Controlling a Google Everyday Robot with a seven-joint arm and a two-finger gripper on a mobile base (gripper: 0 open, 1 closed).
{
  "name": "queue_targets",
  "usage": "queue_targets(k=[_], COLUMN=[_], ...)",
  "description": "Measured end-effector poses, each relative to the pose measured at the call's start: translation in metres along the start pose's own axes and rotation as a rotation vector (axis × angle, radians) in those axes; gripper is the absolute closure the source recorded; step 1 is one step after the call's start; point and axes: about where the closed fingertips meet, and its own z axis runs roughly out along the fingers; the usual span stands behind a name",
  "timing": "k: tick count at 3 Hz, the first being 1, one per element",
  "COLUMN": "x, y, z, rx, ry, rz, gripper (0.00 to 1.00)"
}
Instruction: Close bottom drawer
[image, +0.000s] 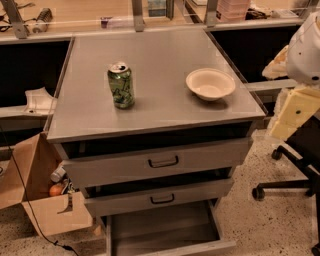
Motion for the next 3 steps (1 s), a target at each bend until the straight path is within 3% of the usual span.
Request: queue_targets(k=[2,3], x=[0.0000,0.0049], y=[0.0000,0.0050], z=[0.0000,0.0036], rx=[0.000,0.031], ry=[0.000,0.002], rz=[0.000,0.014], gripper=[0.68,0.90])
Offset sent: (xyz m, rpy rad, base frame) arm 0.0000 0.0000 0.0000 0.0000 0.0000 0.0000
